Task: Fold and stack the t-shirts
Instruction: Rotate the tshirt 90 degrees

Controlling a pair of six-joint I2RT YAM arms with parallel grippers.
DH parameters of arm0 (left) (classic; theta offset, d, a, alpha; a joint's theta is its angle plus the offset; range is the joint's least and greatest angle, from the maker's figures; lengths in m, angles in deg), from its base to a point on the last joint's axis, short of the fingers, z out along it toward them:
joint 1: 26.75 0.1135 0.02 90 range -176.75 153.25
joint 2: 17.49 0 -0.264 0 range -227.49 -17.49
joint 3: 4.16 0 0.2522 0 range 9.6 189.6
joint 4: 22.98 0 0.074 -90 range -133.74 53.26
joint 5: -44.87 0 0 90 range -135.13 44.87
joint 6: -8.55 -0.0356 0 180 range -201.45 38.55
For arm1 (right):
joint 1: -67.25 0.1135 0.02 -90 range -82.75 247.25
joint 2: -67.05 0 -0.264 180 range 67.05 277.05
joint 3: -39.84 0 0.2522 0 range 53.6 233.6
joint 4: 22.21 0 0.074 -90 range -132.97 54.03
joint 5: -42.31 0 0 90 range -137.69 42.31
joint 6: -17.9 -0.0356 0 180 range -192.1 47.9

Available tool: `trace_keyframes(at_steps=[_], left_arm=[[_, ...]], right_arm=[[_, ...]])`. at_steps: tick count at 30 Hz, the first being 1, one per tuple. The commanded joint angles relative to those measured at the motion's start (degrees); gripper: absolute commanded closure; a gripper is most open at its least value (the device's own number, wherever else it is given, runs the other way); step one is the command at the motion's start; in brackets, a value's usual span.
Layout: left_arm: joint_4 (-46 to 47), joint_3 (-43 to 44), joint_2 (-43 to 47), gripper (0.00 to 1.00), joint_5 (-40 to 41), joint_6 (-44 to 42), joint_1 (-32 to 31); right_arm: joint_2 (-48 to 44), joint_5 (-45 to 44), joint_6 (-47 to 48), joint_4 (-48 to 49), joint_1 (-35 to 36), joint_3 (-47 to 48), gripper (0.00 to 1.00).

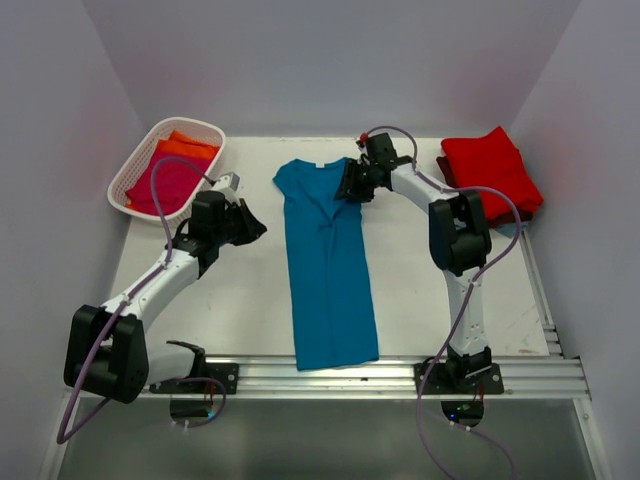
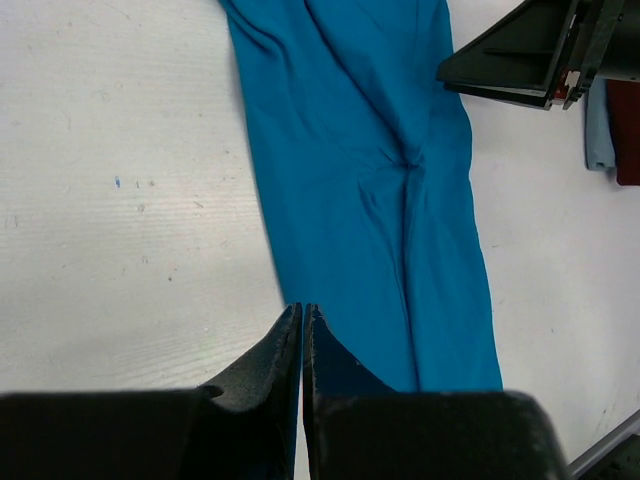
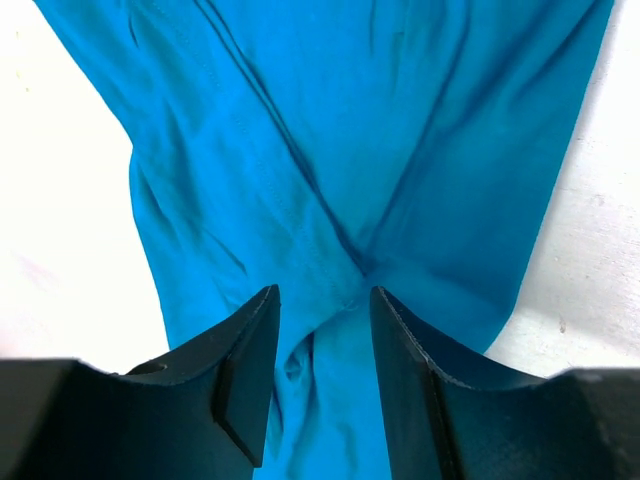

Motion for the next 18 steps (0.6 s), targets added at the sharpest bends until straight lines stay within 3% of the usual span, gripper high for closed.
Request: trace_keyframes(at_steps=[1,18], left_arm=[[0.0,-0.3,1.5,0.94,1.2,0.1,-0.2],[0.3,-0.7,1.7,0.96,1.2,0.0,-0.2]], right_arm=[[-1.4,1.7,-1.6,1.7,0.0,0.1,0.55],[0.9,0.3,-2.9,2.4,-0.1,-1.1,0.58]])
